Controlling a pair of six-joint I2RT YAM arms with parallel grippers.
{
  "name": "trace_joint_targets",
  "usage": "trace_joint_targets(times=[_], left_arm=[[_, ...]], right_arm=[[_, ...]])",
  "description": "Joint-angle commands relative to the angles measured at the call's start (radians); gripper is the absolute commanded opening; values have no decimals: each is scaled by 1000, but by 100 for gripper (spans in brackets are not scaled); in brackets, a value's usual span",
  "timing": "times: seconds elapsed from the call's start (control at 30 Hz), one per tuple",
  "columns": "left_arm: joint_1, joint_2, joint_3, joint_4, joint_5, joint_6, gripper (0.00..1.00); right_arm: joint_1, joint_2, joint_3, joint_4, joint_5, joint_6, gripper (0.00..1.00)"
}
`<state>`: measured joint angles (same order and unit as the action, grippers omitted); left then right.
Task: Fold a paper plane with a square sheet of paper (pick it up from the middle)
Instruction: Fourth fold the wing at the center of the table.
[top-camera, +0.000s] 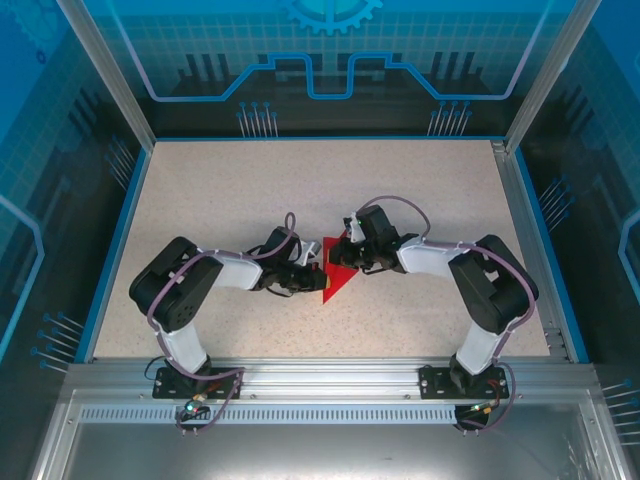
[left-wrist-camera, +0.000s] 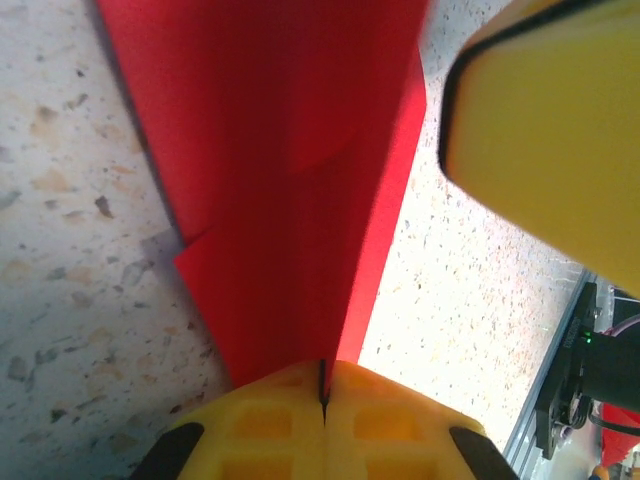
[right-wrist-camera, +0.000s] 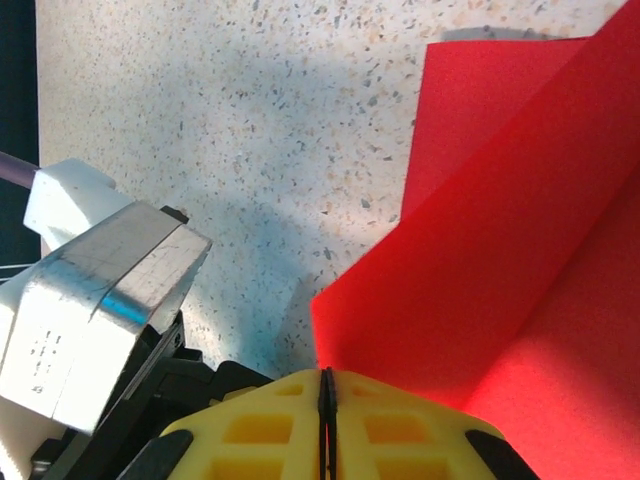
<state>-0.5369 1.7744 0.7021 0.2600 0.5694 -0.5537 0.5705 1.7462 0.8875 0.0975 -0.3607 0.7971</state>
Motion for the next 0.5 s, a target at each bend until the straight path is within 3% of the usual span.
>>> trace_joint_targets(times=[0.0,0.47], left_arm=[[15,19,-21,-3,37,-38,5],[30,54,-14,8,68,-71,4]], right_arm=[[-18,26,15,19,-26,9,11],[-30,35,16,72,-111,13,11]])
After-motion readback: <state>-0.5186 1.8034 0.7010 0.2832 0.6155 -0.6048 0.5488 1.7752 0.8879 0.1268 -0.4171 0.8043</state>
